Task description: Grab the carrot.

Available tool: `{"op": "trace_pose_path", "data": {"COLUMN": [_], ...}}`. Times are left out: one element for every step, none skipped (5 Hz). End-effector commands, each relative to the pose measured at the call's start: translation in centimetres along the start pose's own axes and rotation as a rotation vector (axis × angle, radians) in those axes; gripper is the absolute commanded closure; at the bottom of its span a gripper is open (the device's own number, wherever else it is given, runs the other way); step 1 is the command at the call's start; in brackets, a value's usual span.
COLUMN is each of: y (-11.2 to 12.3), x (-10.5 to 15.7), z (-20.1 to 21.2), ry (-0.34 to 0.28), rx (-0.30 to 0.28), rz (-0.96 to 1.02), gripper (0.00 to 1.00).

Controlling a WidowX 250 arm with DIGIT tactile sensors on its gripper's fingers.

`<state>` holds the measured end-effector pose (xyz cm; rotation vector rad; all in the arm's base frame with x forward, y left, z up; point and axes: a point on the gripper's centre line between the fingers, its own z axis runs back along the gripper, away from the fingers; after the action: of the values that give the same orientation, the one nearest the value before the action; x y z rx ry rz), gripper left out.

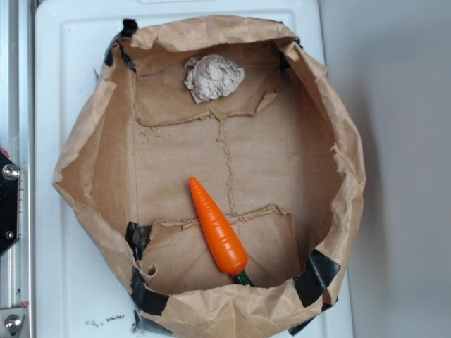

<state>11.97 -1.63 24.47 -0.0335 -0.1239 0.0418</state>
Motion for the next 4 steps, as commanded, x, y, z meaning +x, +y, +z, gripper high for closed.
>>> {"op": "trace_pose_path", "data": {"y": [0.0,0.4,0.2,-0.7], "x": [0.0,4.2,7.1,10.1], "z": [0.0,-1.5,-2.9,-4.3], "ry": [0.0,0.0,-0.024,-0.065], "rx": [0.0,-0.023,-0.042,-0.028], "rz": [0.0,-0.04,-0.184,-0.318], "gripper": [0.0,0.0,0.0,0.0]}}
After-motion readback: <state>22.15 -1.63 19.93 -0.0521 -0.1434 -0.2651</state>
